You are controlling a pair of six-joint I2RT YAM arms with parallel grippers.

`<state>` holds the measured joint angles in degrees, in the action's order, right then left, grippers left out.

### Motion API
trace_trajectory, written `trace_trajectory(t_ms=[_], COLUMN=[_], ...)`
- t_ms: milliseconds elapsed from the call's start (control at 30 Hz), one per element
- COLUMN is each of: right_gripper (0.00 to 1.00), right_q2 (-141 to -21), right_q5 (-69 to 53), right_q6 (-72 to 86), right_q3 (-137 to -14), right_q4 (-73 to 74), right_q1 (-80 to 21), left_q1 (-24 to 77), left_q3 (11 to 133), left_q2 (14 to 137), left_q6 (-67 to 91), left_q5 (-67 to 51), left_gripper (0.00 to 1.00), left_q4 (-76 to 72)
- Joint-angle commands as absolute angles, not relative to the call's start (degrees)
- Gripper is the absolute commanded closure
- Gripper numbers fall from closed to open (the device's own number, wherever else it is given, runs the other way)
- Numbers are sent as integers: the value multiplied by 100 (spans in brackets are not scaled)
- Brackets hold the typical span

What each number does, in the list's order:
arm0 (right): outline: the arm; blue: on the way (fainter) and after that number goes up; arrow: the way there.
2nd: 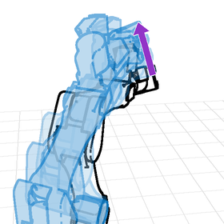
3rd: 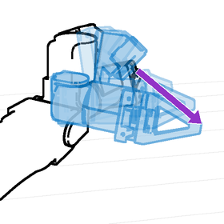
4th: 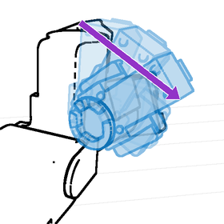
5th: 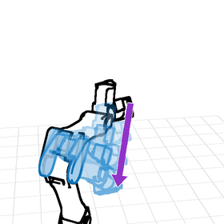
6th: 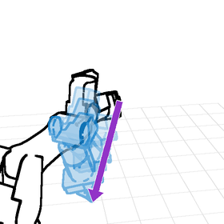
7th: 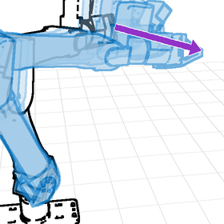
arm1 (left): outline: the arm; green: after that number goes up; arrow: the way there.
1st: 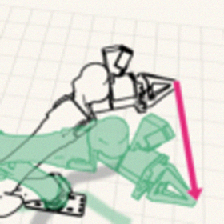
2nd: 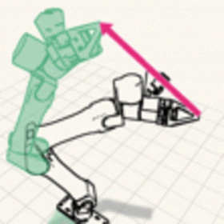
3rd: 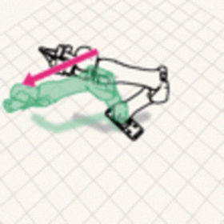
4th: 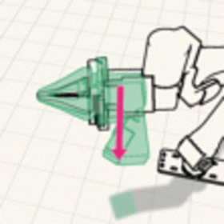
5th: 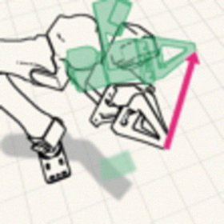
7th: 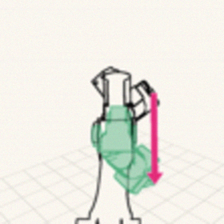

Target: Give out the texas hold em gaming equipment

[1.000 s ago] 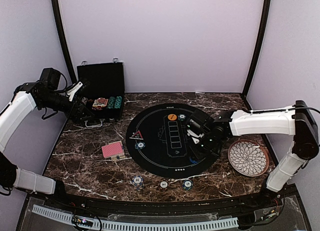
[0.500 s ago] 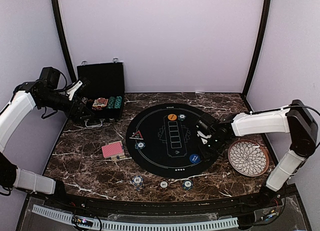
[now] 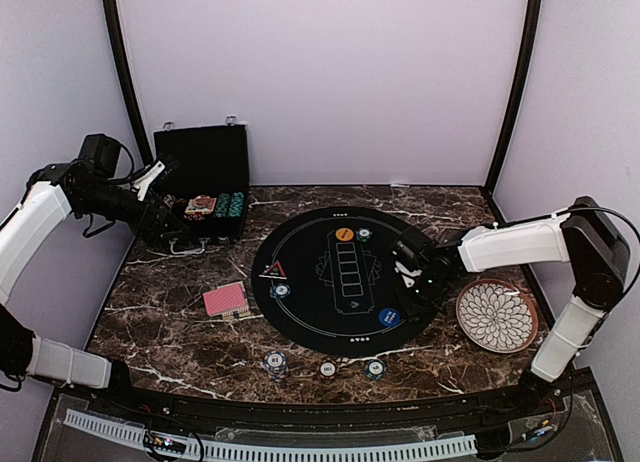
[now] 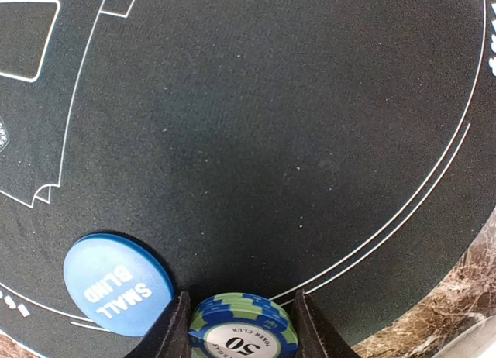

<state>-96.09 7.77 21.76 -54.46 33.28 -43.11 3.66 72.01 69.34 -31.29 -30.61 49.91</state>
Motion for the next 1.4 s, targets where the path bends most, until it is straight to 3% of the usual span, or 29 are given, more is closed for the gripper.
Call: trace_trajectory(t_ms=[0, 133, 300, 467, 667, 1033, 1367], right_gripper=[78, 54, 37, 35, 33, 15, 13], right_q2=[-9611, -9597, -9294, -8839, -8584, -9619, -10261], right_q5=[950, 989, 1179, 1238, 994, 487, 116], right_q6=[2263, 2280, 2264, 2227, 2327, 2124, 1565], right_q3=[-5272, -5347, -5594, -5978, -6596, -7680, -7867], right_q4=[3260, 3366, 3639, 4063, 4376, 4489, 4364], right_q1=[-4228, -4228, -4232, -4419, -5481, -7237, -7453], left_q1=[387, 387, 387, 387, 391, 388, 387], left_q3=[7295, 7295, 7310, 7306, 7295, 7326, 7330], left_q2=[6879, 6882, 6882, 6882, 6882, 6882, 6848], left_q6=[-3217, -3218, -3231, -3239, -3243, -3243, -3255], left_q5=[-3139, -3131, -3116, -3099, -3104, -3137, -3159], left_gripper=[1, 1, 1, 1, 1, 1, 1], left_q4=[5146, 5146, 5172, 5176, 5193, 5216, 5249])
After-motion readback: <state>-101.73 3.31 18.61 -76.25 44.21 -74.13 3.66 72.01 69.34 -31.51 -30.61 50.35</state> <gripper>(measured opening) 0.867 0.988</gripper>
